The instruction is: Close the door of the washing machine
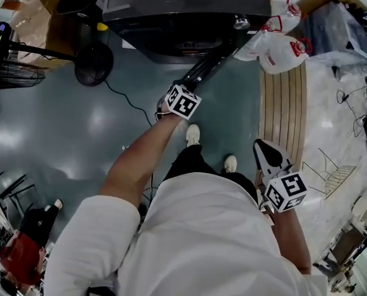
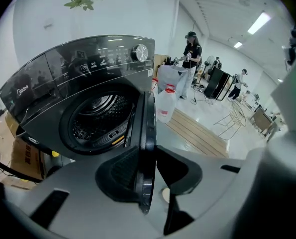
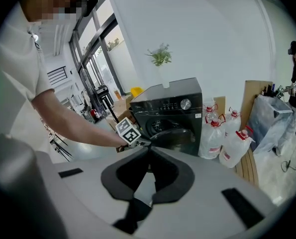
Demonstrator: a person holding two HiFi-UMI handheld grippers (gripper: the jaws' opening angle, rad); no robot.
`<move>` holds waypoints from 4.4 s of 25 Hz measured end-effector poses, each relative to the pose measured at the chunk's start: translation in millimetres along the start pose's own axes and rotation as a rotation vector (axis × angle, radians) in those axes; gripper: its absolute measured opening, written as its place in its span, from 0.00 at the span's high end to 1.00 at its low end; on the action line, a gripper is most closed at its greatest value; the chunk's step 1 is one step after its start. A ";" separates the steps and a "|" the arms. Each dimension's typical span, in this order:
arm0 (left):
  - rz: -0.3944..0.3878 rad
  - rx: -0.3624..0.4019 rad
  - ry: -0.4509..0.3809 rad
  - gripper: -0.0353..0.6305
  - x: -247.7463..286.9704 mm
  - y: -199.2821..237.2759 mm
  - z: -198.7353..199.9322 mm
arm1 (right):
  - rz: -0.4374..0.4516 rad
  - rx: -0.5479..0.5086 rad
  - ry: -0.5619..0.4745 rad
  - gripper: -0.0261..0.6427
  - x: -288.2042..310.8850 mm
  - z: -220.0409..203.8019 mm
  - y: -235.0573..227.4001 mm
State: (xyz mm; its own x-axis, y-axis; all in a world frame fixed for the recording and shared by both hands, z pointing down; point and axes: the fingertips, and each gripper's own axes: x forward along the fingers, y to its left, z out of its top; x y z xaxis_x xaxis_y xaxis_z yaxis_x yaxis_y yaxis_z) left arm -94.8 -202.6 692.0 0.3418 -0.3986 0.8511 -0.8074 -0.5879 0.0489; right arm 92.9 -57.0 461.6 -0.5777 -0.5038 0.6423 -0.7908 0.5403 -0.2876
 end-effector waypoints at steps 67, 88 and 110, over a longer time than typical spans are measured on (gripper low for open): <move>0.258 0.288 0.024 0.76 36.3 196.2 82.1 | -0.029 0.010 0.073 0.93 46.3 26.5 -16.7; 0.264 0.259 0.026 0.77 15.1 193.9 81.1 | -0.018 -0.011 0.033 0.93 40.3 32.3 -16.7; -0.322 -0.307 -0.358 0.92 -162.1 -6.2 47.0 | 0.065 -0.104 -0.077 0.95 52.6 56.3 36.1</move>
State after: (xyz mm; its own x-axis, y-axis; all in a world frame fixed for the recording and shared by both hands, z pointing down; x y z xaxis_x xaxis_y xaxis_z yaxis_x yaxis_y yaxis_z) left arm -122.5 -167.4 529.1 0.6924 -0.4780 0.5405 -0.7198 -0.5095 0.4715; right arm 22.6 -102.0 445.0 -0.6439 -0.5136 0.5671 -0.7284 0.6383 -0.2489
